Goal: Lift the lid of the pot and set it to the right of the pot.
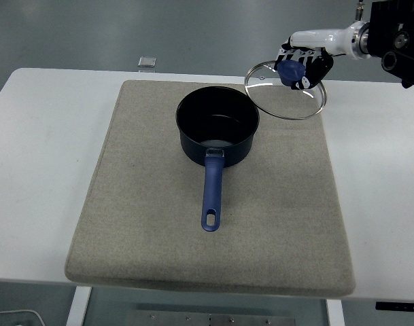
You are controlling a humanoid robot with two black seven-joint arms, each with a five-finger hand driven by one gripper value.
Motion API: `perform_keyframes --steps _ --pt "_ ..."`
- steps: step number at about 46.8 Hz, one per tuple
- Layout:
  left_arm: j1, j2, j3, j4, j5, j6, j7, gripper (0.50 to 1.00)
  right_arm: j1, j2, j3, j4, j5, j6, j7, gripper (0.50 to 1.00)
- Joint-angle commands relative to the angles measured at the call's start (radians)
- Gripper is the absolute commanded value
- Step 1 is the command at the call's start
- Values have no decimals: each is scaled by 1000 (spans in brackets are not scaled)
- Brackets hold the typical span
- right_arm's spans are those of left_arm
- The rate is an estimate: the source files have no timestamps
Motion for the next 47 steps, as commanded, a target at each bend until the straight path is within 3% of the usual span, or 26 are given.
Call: perform_keyframes --steps 1,47 --pt "1 0 0 0 0 0 0 1000 -2 -1 -7 1 0 -4 1 500" --pt "-1 0 0 0 0 0 0 1000 -150 -21 -6 -37 -15 -58 8 500"
